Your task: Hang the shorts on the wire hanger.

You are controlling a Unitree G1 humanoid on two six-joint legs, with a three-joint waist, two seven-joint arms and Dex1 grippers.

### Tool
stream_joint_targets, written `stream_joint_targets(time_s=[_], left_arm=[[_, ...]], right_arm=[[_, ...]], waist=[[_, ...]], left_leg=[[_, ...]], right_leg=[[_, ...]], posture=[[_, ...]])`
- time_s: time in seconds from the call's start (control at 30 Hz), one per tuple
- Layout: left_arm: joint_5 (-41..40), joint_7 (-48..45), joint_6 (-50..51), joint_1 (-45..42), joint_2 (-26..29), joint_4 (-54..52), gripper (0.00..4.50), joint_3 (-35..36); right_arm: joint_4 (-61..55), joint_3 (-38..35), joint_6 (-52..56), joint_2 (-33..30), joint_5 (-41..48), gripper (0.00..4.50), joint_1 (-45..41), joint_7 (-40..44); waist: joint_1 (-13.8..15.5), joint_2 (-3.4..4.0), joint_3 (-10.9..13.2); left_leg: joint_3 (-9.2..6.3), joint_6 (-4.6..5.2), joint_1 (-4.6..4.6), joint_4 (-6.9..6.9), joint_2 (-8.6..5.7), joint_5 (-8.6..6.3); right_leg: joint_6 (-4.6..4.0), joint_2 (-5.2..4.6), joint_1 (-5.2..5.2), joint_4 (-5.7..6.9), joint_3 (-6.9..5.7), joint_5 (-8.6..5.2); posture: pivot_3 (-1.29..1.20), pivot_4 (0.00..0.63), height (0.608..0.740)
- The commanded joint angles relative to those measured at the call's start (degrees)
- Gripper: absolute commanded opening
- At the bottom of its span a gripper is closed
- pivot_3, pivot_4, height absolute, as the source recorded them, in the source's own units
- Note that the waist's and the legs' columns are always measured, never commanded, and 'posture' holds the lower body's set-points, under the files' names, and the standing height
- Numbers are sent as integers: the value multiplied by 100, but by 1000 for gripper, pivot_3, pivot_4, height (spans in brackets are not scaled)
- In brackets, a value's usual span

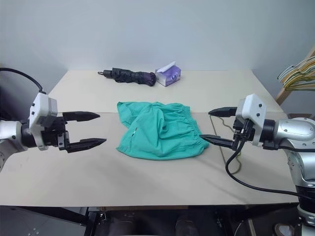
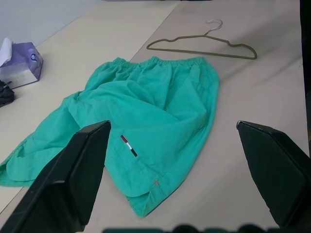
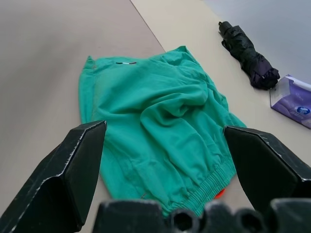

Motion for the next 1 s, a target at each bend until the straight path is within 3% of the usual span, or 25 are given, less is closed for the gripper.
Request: stream_joint_targets(time_s=[0.03, 0.43, 0.73, 1.0], left_arm=[[-24, 14, -150, -97, -35, -111, 4500, 159], [145, 73, -317, -164, -102, -154, 4500, 6], [177, 12, -393, -16, -107, -224, 4500, 40], [306, -133, -550, -30, -155, -216, 4500, -202]], right_arm=[[-167, -175, -133, -18, 5, 4477, -9, -50], [-445, 7, -486, 122, -345, 4477, 195, -239], [-520, 1014, -1998, 131, -2567, 4477, 542, -896], [723, 2316, -3620, 108, -5011, 4477, 194, -1752]], waist=[[1, 0, 0], [11, -1, 0], [16, -10, 6], [-10, -17, 11]], left_leg=[[0, 0, -1, 0, 0, 0], [-1, 0, -1, 0, 0, 0], [1, 0, 0, 0, 0, 0], [5, -1, 1, 0, 0, 0]], right_leg=[[0, 0, 0, 0, 0, 0], [0, 0, 0, -1, 0, 0], [1, 0, -1, 0, 0, -2], [0, 0, -2, -2, 1, -4]], posture=[[48, 35, 740], [77, 42, 740], [64, 43, 740], [36, 48, 740]])
